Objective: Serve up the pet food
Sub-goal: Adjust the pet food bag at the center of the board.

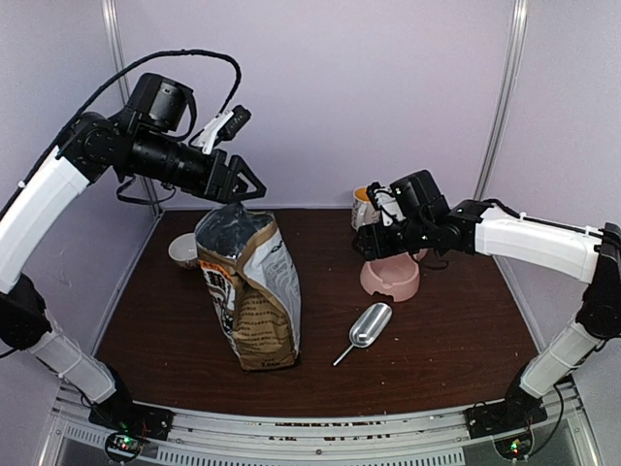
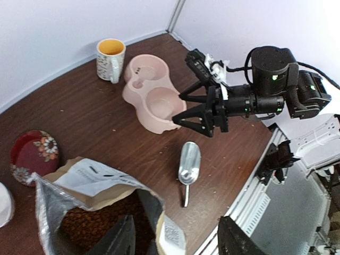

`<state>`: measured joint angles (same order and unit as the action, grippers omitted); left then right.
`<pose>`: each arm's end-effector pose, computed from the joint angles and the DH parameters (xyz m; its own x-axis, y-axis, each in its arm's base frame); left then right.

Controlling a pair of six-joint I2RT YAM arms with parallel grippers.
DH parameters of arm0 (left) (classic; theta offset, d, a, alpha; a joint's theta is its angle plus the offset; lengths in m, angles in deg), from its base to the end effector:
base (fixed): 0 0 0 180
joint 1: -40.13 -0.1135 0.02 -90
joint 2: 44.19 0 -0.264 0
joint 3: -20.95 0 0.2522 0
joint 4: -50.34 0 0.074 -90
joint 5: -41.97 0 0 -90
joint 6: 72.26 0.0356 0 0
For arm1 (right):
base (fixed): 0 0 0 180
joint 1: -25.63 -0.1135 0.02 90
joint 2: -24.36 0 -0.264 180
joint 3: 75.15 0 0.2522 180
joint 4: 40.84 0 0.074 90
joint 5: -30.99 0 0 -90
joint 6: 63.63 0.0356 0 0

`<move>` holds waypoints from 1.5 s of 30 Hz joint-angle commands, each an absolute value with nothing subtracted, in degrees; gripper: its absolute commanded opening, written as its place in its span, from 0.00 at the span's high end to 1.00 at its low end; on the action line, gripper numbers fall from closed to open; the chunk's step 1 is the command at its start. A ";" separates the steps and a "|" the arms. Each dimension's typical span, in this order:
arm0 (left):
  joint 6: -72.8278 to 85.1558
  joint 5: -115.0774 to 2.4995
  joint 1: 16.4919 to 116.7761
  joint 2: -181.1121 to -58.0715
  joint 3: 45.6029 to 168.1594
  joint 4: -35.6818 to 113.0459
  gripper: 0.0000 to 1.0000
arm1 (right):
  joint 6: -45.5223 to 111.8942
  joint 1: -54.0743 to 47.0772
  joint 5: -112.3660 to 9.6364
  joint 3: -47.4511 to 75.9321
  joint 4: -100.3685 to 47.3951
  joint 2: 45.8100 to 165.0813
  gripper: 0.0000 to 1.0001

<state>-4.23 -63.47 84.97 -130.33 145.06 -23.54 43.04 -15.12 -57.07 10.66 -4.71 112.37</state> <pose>0.1981 -0.2103 0.4685 -0.6972 0.1847 -0.6927 0.6165 0.6476 -0.4478 0.2635 0.2286 0.2997 -0.6430 -0.1756 -0.7455 -0.5095 0.8248 0.2451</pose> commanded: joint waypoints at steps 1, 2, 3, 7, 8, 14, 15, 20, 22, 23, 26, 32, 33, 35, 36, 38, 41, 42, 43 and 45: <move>-1.59 -49.57 85.10 -127.26 147.59 -28.93 0.42 | 41.94 -15.04 -55.68 9.74 -5.71 114.48 0.24; -1.48 -46.47 85.05 -126.97 148.38 -30.76 0.41 | 41.85 -15.06 -55.54 9.94 -5.71 115.05 0.24; -1.24 -43.93 85.05 -126.94 148.96 -32.27 0.41 | 41.80 -15.14 -55.43 10.23 -5.65 115.75 0.25; 1.71 -42.08 85.05 -128.01 149.45 -34.21 0.50 | 41.75 -15.40 -54.84 11.78 -5.52 117.88 0.25; 2.25 -43.63 85.05 -128.48 149.44 -33.70 0.54 | 41.75 -15.49 -54.78 12.20 -5.41 118.31 0.25; 3.27 -46.42 85.06 -134.44 152.33 -34.65 0.83 | 41.84 -15.90 -55.04 13.04 -4.83 118.98 0.25; 3.59 -46.60 85.09 -135.24 152.30 -34.82 0.84 | 41.84 -15.86 -55.17 12.83 -4.73 118.91 0.25; 4.03 -47.56 85.06 -137.61 151.37 -34.89 0.87 | 41.04 -15.86 -56.55 12.43 -3.72 118.80 0.25; 4.03 -46.88 85.05 -138.13 151.01 -34.93 0.88 | 40.75 -15.86 -56.82 12.56 -3.60 118.87 0.25; 4.00 -46.81 85.05 -138.40 150.99 -34.96 0.89 | 40.63 -15.86 -56.87 12.67 -3.57 118.94 0.25; 4.29 -46.48 85.05 -139.17 150.98 -34.93 0.90 | 40.52 -15.86 -56.79 13.23 -3.63 119.45 0.25; 5.07 -45.62 85.05 -139.80 150.63 -35.15 0.91 | 40.35 -15.86 -56.41 14.36 -3.52 120.88 0.25; 5.31 -45.92 85.05 -139.96 150.54 -35.14 0.93 | 40.37 -15.86 -56.42 14.44 -3.48 121.07 0.25; 5.44 -45.73 85.05 -140.16 150.65 -35.13 0.95 | 40.39 -15.86 -56.26 14.69 -3.44 121.51 0.24; 5.44 -45.72 85.05 -140.18 150.67 -35.07 0.97 | 40.35 -15.86 -56.16 14.86 -3.37 121.70 0.24; 5.59 -45.71 85.05 -140.29 150.72 -34.71 0.97 | 40.34 -15.86 -55.91 14.97 -3.43 121.98 0.25; 6.02 -45.82 84.97 -141.04 150.72 -34.08 0.96 | 40.35 -15.86 -55.93 14.99 -3.58 122.23 0.24; 6.05 -45.87 84.89 -141.30 150.72 -33.76 0.96 | 40.35 -15.86 -55.82 15.02 -3.57 122.27 0.24; 6.05 -45.91 84.75 -141.57 150.63 -33.22 0.96 | 40.35 -15.86 -55.84 15.04 -3.57 122.35 0.25; 6.20 -46.34 84.34 -141.74 150.03 -31.47 0.94 | 40.42 -15.86 -55.79 14.84 -3.59 122.36 0.24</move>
<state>5.08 -46.20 84.97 -140.28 150.81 -35.30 41.09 -15.65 -55.39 13.37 -3.33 121.68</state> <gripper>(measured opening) 0.048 0.755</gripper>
